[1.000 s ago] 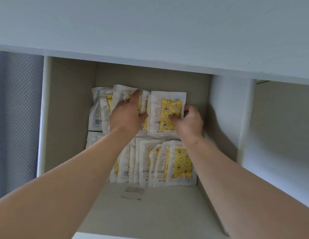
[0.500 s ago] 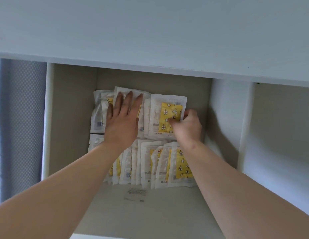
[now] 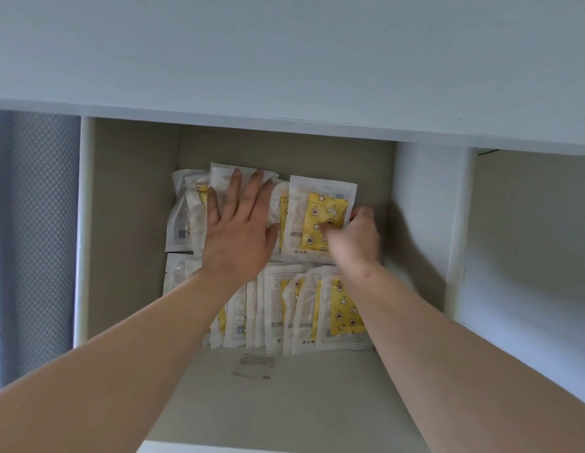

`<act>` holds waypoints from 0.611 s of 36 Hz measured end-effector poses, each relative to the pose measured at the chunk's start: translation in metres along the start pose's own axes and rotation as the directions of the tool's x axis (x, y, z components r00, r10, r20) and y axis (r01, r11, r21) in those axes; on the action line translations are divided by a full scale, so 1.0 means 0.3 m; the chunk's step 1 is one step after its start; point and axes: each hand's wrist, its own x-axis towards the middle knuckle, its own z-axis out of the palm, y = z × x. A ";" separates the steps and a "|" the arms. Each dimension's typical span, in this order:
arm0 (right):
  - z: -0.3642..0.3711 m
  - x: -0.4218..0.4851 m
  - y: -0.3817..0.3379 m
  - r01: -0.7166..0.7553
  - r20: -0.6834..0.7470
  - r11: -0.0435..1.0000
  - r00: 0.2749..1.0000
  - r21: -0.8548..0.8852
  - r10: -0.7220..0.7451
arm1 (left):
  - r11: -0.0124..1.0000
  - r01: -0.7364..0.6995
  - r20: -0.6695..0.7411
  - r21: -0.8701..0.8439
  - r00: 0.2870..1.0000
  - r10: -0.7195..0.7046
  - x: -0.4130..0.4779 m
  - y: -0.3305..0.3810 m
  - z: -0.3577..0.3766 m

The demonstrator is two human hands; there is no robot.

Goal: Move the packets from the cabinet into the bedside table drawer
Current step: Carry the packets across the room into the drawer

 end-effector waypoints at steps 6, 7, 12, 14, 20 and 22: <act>-0.020 0.008 0.025 -0.016 -0.083 0.990 0.997 -0.144 0.004 | 0.990 -0.014 0.156 0.142 0.988 -0.008 0.023 0.011 0.020; -0.024 0.005 0.027 -0.015 -0.089 0.986 0.996 -0.169 0.000 | 0.989 -0.013 0.161 0.145 0.987 -0.011 0.026 0.012 0.020; -0.020 -0.011 0.030 0.071 -0.042 0.972 0.996 -0.222 -0.082 | 0.985 0.003 0.180 0.170 0.983 -0.034 0.041 0.022 0.000; -0.013 -0.016 0.031 0.095 -0.022 0.970 0.995 -0.223 -0.102 | 0.985 0.013 0.187 0.170 0.981 -0.045 0.051 0.015 -0.004; 0.012 -0.025 0.027 0.134 0.019 0.965 0.991 -0.227 -0.133 | 0.986 0.014 0.173 0.164 0.984 -0.043 0.064 -0.009 -0.026; 0.017 -0.026 0.028 0.143 0.030 0.964 0.990 -0.226 -0.140 | 0.988 0.028 0.165 0.149 0.985 -0.053 0.063 -0.013 -0.031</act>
